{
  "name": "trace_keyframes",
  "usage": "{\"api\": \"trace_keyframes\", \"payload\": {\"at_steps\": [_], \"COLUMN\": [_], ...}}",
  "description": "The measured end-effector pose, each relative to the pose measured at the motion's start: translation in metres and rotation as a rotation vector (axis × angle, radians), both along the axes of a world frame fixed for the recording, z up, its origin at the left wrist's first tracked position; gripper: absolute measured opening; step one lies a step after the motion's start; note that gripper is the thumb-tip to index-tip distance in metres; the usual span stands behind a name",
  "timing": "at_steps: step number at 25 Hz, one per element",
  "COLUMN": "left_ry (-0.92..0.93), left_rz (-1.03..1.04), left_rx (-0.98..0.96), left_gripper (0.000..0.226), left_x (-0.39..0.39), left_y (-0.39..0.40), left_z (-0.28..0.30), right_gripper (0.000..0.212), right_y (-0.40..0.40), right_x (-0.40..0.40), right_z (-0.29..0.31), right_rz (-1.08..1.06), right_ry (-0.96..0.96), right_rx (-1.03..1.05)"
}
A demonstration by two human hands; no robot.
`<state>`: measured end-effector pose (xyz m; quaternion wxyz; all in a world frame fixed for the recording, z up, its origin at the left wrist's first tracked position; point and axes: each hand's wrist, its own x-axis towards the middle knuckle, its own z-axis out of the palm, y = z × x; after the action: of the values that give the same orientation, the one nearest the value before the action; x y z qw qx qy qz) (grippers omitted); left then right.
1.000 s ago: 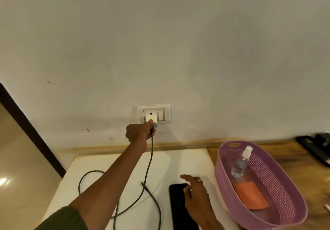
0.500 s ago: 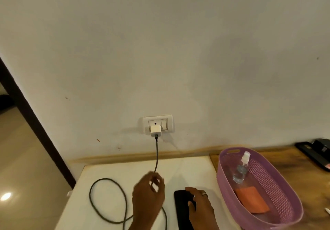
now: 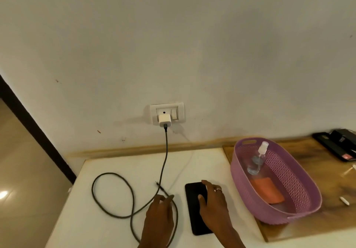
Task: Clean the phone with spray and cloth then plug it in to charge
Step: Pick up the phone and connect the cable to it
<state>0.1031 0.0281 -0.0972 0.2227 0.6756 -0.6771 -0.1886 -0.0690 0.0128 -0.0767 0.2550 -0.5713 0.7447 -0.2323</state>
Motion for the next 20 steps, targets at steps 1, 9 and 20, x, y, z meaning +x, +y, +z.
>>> {"api": "trace_keyframes", "payload": {"at_steps": [1, 9, 20], "left_ry": [0.006, -0.105, 0.469], "left_rz": [-0.005, 0.008, 0.305], "left_rx": [-0.001, 0.103, 0.207], "left_gripper": [0.04, 0.047, 0.04], "left_x": [-0.001, -0.014, -0.023], "left_y": [-0.003, 0.001, -0.006], "left_z": [-0.003, -0.004, 0.018], "right_gripper": [0.046, 0.094, 0.129], "right_y": [-0.002, -0.004, -0.019], "right_x": [0.002, 0.011, 0.022], "right_z": [-0.001, -0.01, -0.006], "right_rz": [0.003, 0.092, -0.056], "right_ry": [0.026, 0.314, 0.191], "right_rx": [0.002, 0.207, 0.38]}}
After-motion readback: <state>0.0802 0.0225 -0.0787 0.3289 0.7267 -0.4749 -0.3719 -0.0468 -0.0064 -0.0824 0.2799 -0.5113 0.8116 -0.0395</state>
